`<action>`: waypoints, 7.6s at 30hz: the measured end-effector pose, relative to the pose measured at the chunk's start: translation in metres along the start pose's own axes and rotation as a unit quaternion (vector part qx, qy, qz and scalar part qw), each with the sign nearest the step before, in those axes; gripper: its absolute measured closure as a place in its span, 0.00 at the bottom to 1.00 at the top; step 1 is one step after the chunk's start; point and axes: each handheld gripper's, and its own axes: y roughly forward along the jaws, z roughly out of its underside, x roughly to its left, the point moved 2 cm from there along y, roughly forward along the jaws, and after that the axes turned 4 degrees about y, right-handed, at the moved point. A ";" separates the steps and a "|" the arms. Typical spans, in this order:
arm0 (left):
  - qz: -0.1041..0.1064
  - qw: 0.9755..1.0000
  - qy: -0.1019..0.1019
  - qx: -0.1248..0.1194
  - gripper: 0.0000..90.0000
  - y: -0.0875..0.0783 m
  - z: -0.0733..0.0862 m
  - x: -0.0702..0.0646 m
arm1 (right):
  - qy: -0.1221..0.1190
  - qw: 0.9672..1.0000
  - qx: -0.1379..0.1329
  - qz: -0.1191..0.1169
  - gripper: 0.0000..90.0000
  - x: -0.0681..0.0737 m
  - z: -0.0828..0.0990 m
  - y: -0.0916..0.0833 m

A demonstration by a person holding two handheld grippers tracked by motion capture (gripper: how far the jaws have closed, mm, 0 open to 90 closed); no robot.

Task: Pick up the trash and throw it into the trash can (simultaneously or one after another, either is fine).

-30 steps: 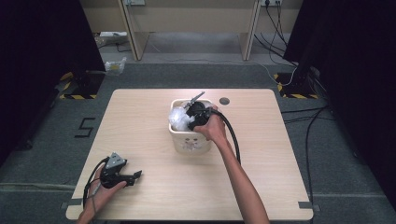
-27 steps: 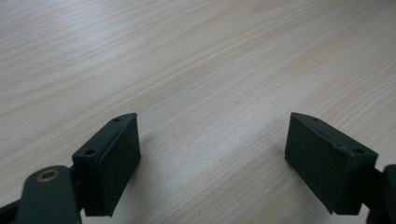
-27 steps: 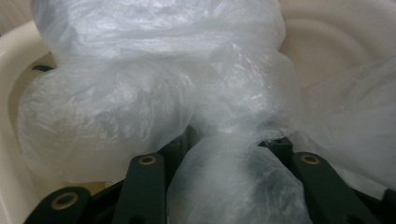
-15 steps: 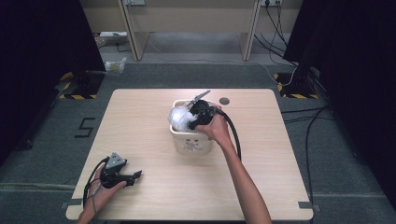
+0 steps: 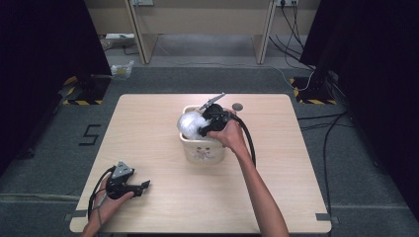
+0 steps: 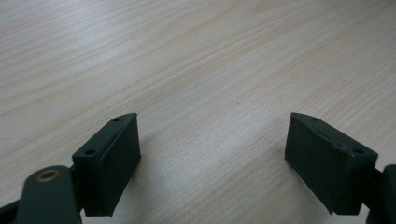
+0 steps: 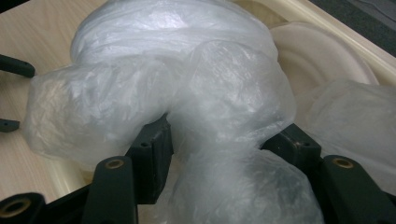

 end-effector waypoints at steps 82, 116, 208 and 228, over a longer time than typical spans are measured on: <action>0.000 1.000 0.001 -0.001 0.18 0.001 0.000 0.000 | 0.051 0.979 -0.184 0.072 0.21 -0.018 0.078 -0.124; 0.000 1.000 0.002 0.000 0.18 0.001 0.000 0.000 | 0.065 0.977 -0.184 0.081 0.21 -0.014 0.128 -0.127; 0.000 1.000 0.001 -0.001 0.18 0.001 0.000 0.000 | 0.081 0.981 -0.161 0.078 0.17 0.036 0.243 -0.081; 0.000 1.000 0.001 -0.001 0.18 0.001 0.000 0.000 | 0.089 0.984 -0.129 0.083 0.17 0.039 0.266 -0.068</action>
